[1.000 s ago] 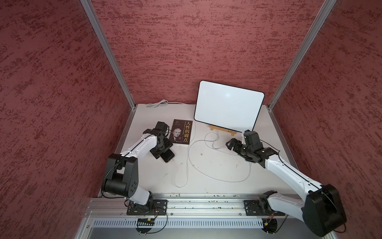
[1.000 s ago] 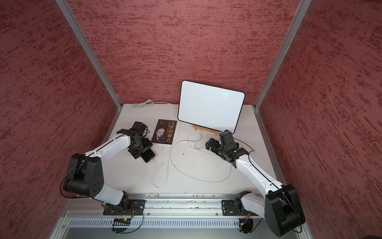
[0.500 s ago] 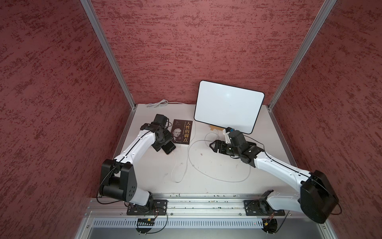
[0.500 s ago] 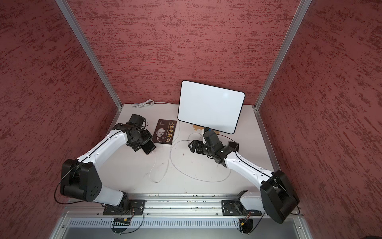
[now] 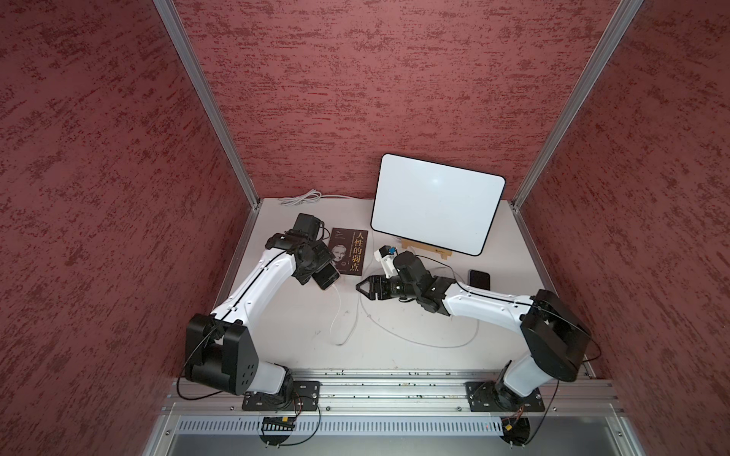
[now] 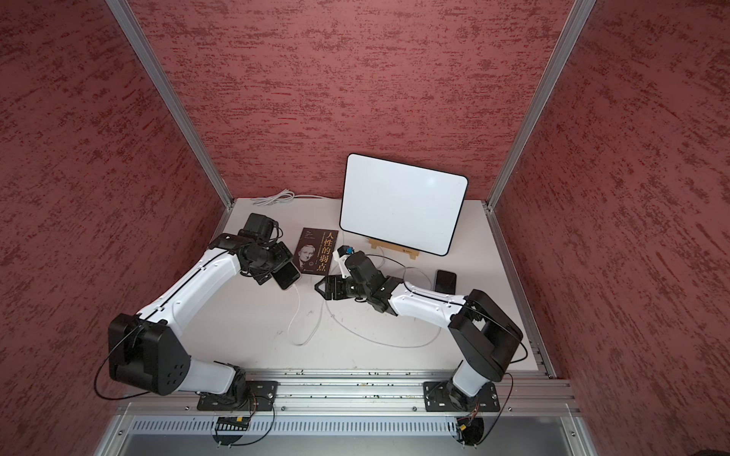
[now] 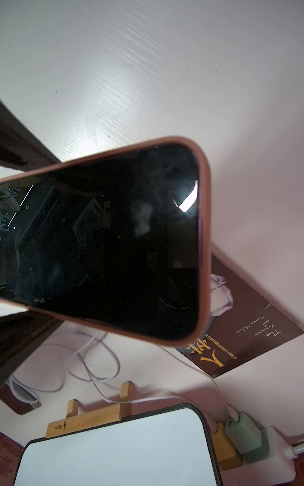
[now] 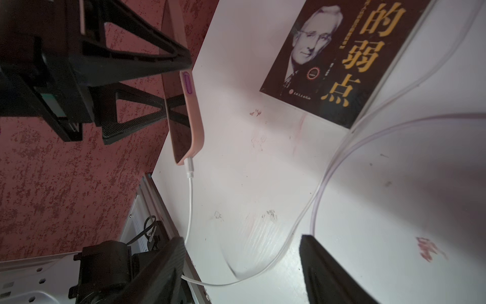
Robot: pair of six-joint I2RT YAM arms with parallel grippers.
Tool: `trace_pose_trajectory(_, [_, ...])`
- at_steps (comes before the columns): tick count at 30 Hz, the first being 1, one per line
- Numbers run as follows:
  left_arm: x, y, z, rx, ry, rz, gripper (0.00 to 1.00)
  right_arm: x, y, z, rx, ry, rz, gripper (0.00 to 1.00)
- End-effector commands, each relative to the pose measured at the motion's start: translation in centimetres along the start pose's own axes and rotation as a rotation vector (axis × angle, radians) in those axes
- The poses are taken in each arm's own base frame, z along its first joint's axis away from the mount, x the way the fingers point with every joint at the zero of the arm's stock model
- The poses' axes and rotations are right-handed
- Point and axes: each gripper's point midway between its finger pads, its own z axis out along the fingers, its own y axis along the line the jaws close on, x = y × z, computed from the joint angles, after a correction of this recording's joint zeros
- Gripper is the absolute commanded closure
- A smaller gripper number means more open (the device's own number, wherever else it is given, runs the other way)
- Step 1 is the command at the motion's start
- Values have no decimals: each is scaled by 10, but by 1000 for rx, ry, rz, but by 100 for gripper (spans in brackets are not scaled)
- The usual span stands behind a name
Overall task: Unplug the charging cable from the phone
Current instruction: Remove the charging cable from the phone.
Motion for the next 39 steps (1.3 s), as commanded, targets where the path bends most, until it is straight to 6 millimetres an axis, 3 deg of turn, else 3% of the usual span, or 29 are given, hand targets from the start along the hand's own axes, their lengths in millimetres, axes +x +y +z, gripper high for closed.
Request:
trace_pose_trajectory(1, [-8,-20,-22,86,-42,21,36,-13,33,11,-101,-31,-46,31])
trace_pose_trajectory(10, [-6,-24,-25,100,-35,23,37,-3,50,40,-156,19,-53,44])
trace_pose_trajectory(28, [-2,-29,-28,128,-26,25,36,0,47,53,-153,24,-35,61])
trace_pose_trajectory(39, [-2,-29,-29,132,-27,29,37,-1,46,54,-148,19,-25,88])
